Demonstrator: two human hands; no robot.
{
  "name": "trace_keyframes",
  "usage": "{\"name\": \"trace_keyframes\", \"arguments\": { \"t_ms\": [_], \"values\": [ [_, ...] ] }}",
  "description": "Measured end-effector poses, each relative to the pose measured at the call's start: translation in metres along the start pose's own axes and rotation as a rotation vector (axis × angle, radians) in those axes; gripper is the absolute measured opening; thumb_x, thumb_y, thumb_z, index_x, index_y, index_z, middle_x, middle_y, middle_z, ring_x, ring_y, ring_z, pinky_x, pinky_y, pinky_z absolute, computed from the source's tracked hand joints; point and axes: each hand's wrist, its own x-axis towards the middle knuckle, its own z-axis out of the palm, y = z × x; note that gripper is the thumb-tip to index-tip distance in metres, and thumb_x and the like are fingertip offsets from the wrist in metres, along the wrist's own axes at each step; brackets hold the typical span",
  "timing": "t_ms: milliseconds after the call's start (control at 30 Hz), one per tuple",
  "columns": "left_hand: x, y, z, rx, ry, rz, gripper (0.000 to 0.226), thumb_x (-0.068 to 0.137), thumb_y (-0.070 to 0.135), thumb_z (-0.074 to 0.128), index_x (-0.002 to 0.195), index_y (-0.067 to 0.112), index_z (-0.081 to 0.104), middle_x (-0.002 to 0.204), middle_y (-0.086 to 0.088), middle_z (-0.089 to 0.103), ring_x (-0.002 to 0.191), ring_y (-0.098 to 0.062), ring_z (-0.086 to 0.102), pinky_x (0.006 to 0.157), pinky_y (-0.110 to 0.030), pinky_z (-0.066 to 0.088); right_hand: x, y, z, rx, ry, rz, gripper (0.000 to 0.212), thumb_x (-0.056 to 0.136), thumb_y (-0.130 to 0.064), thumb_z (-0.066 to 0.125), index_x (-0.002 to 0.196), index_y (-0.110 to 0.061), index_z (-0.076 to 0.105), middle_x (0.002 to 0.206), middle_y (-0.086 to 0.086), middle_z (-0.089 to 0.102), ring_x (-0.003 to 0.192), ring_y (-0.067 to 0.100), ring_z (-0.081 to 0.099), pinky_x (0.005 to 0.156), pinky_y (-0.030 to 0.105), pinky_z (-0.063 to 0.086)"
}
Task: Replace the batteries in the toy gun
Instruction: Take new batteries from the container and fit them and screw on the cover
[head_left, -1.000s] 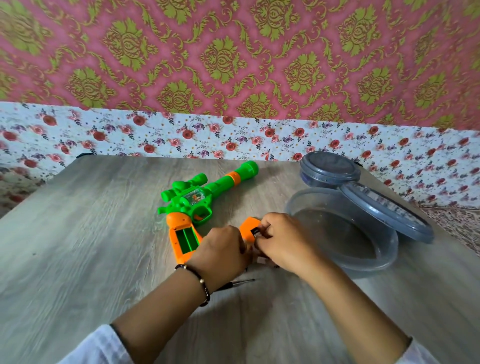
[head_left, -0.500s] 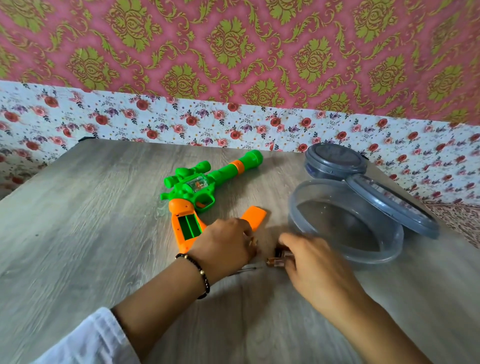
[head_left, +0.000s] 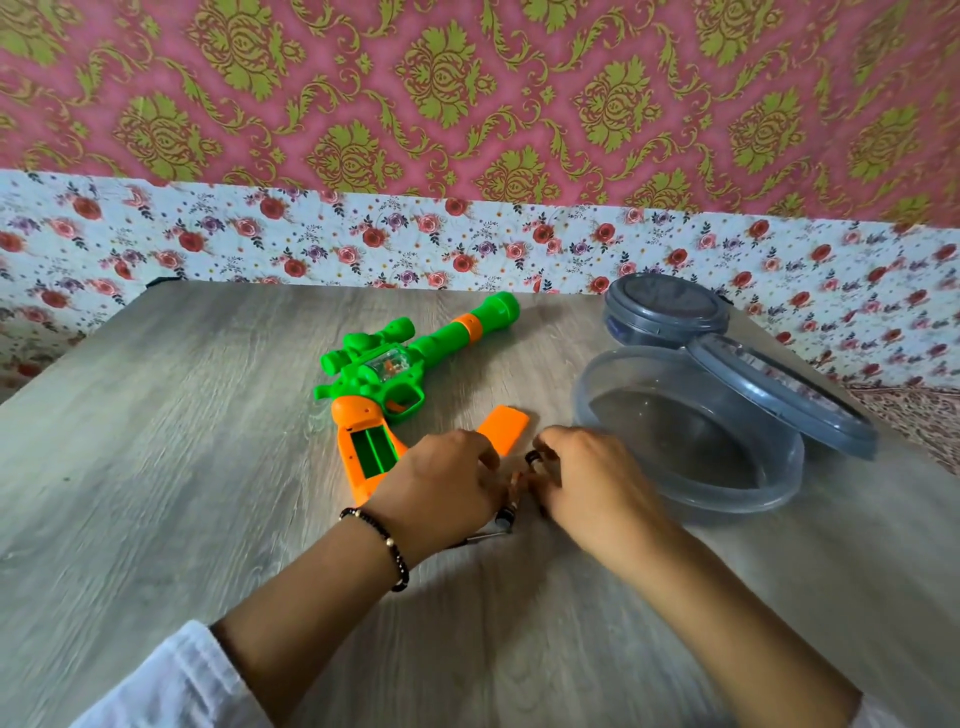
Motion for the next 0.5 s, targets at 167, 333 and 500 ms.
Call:
{"name": "trace_keyframes", "arguments": {
  "t_ms": [167,333,500],
  "values": [
    [-0.003,0.001,-0.006,-0.011,-0.122,0.040,0.041,0.083,0.043,0.065,0.116,0.019,0.061,0.111,-0.003,0.065,0.102,-0.021,0.061,0.081,-0.028,0.048,0.004,0.013,-0.010,0.196,-0.280,-0.052,0.031,0.069,-0.022,0.077,0.097,-0.016,0.064,0.093,-0.001,0.064,0.081,0.017,0.061,0.070,0.030,0.051],
    [-0.001,0.004,-0.007,-0.009,-0.163,0.054,0.053,0.076,0.043,0.074,0.120,0.018,0.059,0.111,-0.001,0.065,0.101,-0.018,0.060,0.082,-0.026,0.047,0.008,0.016,-0.010,0.183,-0.305,-0.079,0.038,0.068,-0.011,0.074,0.103,-0.021,0.065,0.087,0.000,0.068,0.076,0.017,0.064,0.069,0.037,0.055],
    [0.002,0.003,0.000,-0.037,-0.052,0.055,0.037,0.084,0.032,0.067,0.117,0.018,0.060,0.106,-0.006,0.068,0.097,-0.024,0.062,0.075,-0.029,0.045,0.014,0.012,-0.011,0.114,-0.292,-0.140,0.040,0.067,-0.023,0.079,0.104,-0.017,0.063,0.094,0.000,0.063,0.079,0.015,0.059,0.068,0.029,0.050]
  ]
}}
